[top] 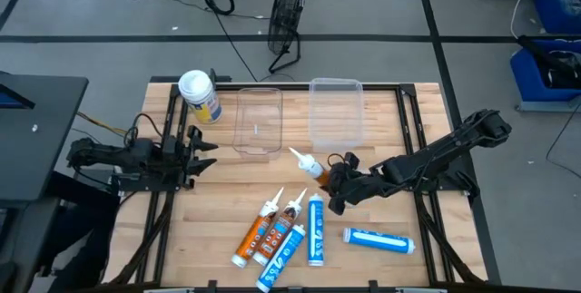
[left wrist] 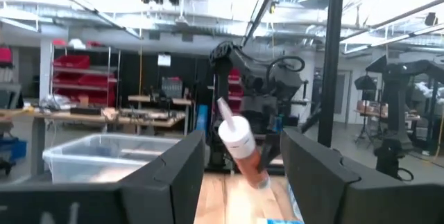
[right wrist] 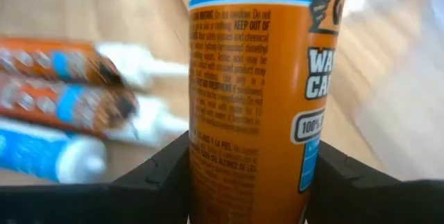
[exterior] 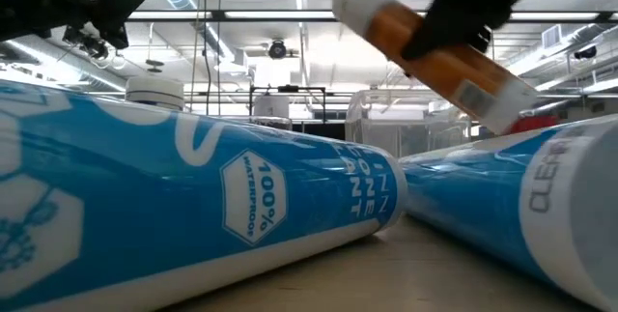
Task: Pick & place silicon tubes, Sealant and Lysol wipes
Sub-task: Put the top right orange sealant into the left transparent bin
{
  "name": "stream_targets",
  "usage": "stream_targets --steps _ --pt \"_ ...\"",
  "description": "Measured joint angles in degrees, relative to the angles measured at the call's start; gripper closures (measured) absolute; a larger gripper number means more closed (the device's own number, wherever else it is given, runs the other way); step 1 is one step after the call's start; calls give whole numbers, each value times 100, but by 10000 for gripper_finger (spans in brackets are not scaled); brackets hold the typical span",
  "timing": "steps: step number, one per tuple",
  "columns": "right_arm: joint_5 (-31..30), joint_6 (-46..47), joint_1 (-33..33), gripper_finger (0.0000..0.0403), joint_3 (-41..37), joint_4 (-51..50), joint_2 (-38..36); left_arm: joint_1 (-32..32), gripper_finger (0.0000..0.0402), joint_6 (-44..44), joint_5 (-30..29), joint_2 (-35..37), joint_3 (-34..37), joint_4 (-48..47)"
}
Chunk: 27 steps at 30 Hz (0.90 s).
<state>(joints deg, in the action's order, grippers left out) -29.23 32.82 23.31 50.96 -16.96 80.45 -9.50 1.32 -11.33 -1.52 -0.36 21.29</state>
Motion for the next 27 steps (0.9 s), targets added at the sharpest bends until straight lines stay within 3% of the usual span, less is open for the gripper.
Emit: stream_targets --steps 7,13,22,27 --pt "-74 -1248 -202 205 2 1536 2 2 202 -33 0 -194 -2 366" --pt "5 -2112 -484 206 4 2518 15 7 200 -61 -50 -1116 -107 1320" --pt "642 -2717 -877 210 4 3323 47 25 200 -354 -159 -3083 -1432 1641" --pt "901 -2885 -1015 211 7 3478 48 277 200 -502 100 -3978 -2226 1621"
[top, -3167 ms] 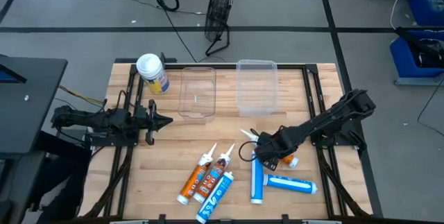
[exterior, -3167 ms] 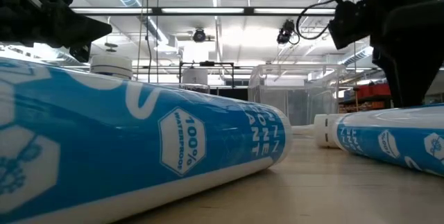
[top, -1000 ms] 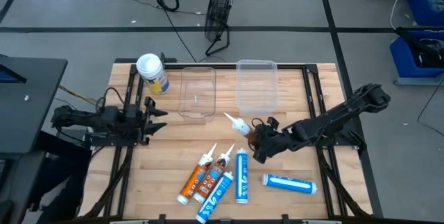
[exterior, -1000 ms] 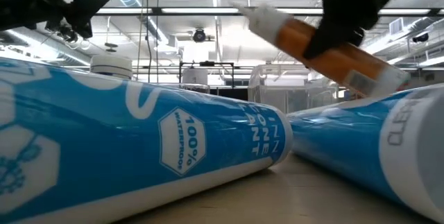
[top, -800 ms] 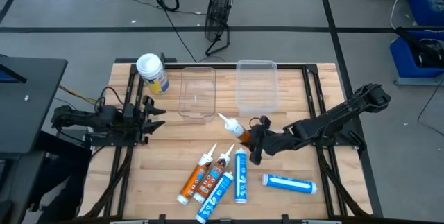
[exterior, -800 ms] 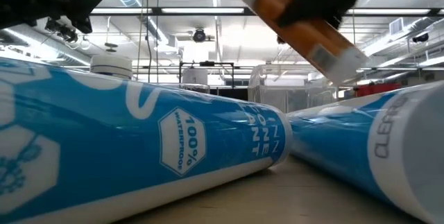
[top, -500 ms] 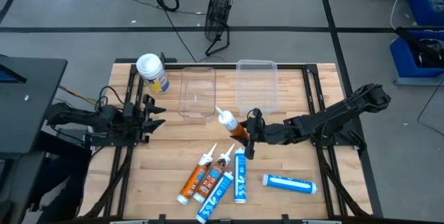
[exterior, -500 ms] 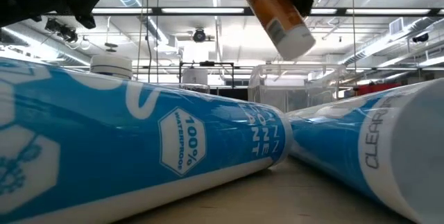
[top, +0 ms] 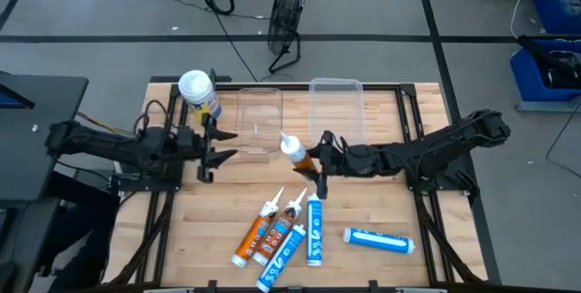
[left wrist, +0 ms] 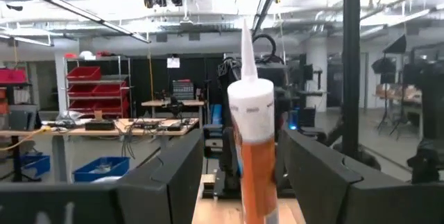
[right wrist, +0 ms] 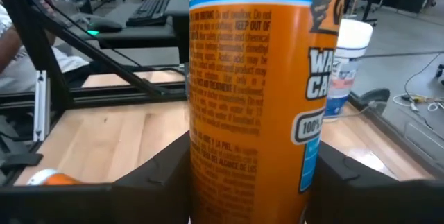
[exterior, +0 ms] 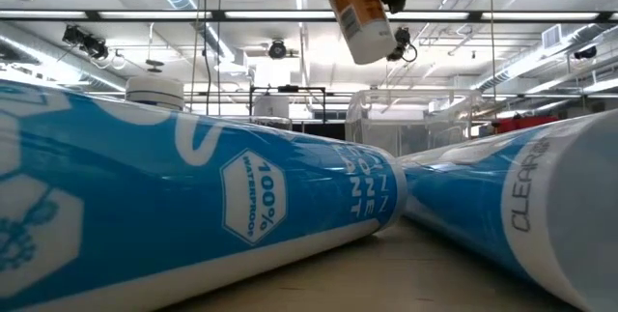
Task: Pick & place silicon tubes, Sealant and Lysol wipes
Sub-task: Put the top right orange sealant into the left transparent bin
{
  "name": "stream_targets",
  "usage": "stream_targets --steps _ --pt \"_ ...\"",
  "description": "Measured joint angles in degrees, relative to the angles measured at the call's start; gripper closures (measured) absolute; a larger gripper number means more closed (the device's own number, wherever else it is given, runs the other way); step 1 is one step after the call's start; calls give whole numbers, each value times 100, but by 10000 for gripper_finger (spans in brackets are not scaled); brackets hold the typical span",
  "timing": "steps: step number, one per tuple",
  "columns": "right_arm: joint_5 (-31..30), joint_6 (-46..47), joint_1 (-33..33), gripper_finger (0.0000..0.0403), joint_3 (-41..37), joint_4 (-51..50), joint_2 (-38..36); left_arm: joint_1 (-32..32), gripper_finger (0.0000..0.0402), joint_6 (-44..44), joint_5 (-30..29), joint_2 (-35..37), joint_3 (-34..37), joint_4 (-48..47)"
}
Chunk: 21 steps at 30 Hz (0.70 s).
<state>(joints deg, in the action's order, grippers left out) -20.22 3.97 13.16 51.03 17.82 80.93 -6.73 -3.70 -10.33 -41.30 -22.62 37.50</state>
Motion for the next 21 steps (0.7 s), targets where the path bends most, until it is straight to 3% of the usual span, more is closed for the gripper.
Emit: stream_targets --steps 3,15,21 --pt "92 -64 -5 211 0 -29 2 209 200 102 50 -511 -422 0" --pt "128 27 32 211 0 -291 247 797 200 758 1754 -2442 -1878 -18" --pt "-19 15 79 213 0 -286 422 818 200 752 1832 -2773 -2175 -61"
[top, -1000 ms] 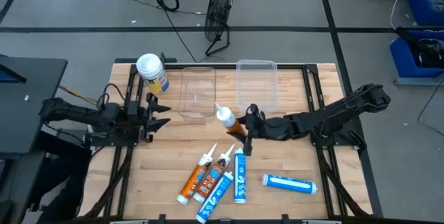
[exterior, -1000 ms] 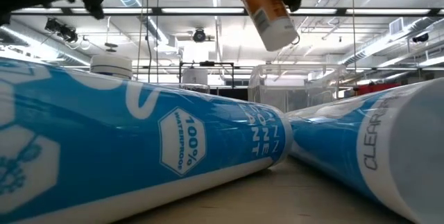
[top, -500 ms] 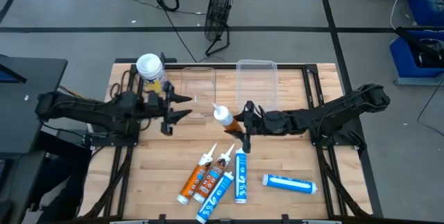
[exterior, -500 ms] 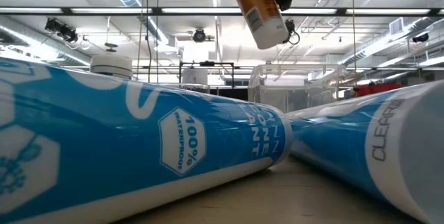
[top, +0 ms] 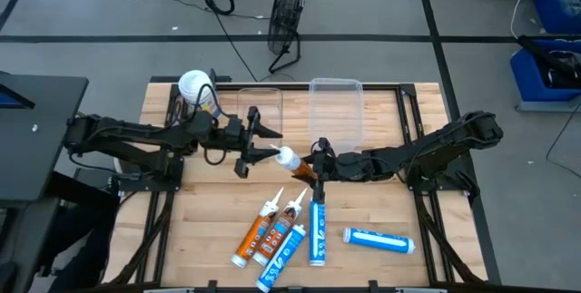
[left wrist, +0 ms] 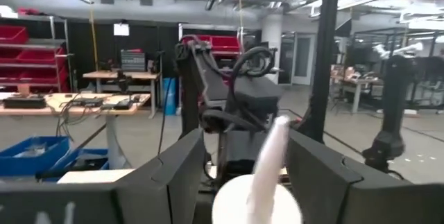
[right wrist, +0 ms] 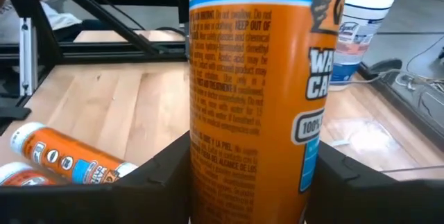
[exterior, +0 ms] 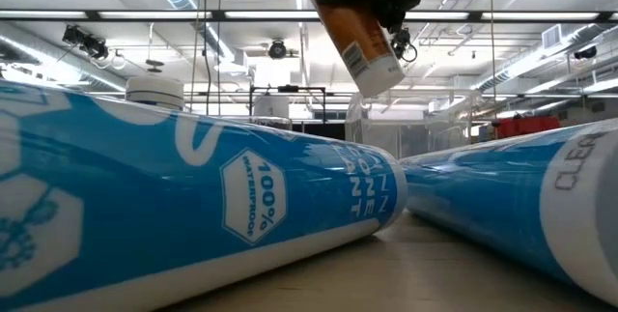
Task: Pick & place silicon tubes, Sealant and Lysol wipes
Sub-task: Put the top right orange sealant into the left transparent bin
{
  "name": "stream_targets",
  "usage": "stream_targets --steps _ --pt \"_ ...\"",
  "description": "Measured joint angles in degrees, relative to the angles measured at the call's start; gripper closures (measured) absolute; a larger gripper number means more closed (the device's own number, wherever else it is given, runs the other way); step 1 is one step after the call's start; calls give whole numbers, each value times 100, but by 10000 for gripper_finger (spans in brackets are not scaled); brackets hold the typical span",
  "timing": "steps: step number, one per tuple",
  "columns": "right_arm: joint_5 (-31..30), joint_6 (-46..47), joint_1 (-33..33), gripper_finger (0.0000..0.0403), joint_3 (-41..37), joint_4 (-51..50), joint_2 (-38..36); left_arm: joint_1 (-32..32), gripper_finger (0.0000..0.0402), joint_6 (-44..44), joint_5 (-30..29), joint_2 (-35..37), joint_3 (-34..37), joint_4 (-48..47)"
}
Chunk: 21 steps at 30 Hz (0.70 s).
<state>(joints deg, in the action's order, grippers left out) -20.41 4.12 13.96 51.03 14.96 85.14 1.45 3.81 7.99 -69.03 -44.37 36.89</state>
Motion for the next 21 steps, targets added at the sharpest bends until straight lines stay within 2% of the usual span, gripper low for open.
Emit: stream_targets --steps 4,9,12,17,21 --pt "-163 -19 0 215 0 55 0 0 204 2 136 -47 1 -90" --pt "-142 -11 -13 215 0 72 0 -18 231 -28 266 -45 1 -112" --pt "-157 -13 -13 215 0 124 0 -17 265 -9 372 -40 1 -101" --pt "-73 41 -66 215 0 163 0 4 349 -13 378 -37 1 -131" --pt "-45 97 -87 215 0 164 0 4 360 -2 369 -36 1 -132"
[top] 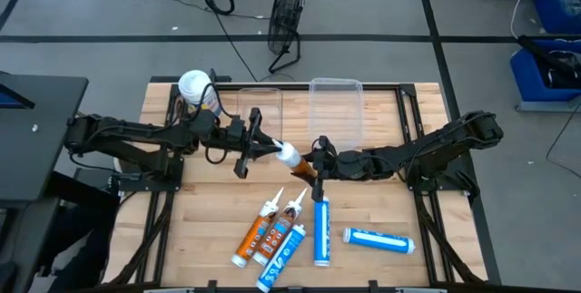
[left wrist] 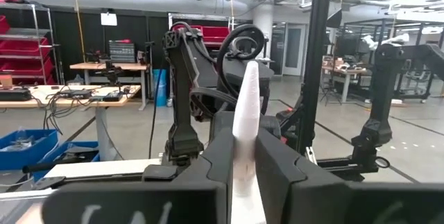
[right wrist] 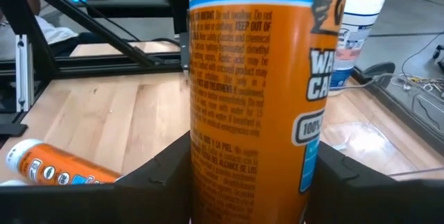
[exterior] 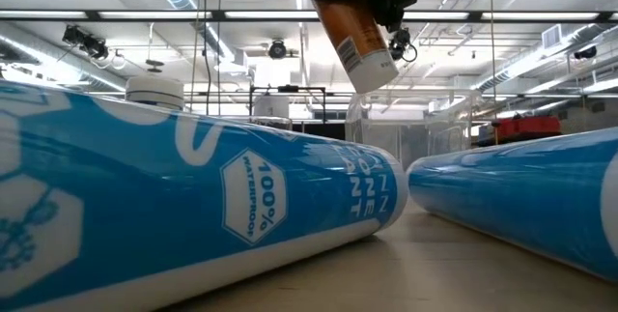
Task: Pick & place silicon tubes, Sealant and Lysol wipes
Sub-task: Put the top right orange sealant into the left transparent bin
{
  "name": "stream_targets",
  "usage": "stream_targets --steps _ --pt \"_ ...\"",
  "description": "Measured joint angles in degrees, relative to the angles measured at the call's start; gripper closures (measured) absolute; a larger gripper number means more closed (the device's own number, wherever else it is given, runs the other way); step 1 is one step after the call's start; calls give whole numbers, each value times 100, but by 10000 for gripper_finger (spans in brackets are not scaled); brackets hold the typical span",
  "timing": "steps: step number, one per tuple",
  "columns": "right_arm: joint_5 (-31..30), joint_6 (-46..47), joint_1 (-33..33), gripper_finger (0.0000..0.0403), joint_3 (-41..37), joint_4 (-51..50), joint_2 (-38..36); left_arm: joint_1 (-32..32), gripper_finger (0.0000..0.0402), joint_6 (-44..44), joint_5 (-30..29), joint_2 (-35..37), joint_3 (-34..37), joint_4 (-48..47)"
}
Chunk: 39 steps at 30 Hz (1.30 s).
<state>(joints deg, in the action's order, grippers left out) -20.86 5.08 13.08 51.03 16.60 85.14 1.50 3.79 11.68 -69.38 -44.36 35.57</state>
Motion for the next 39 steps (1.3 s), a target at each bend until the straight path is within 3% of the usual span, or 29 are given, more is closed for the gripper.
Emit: stream_targets --steps 12,18,21,26,32,39 --pt "57 -17 -114 212 0 -22 -4 11 360 -151 -37 2 4 49" --pt "21 28 -239 120 0 84 -4 117 360 -163 -26 41 11 28" --pt "11 23 -304 99 2 214 -7 133 360 -169 -26 160 3 -23" --pt "31 -82 -395 98 7 403 -9 134 360 -366 -81 462 -231 -557" --pt "2 -366 -396 100 7 350 -138 129 360 -724 -515 845 -622 -1753" --pt "-253 -499 -391 100 4 207 -316 133 360 -1009 -1028 1148 -748 -2316"
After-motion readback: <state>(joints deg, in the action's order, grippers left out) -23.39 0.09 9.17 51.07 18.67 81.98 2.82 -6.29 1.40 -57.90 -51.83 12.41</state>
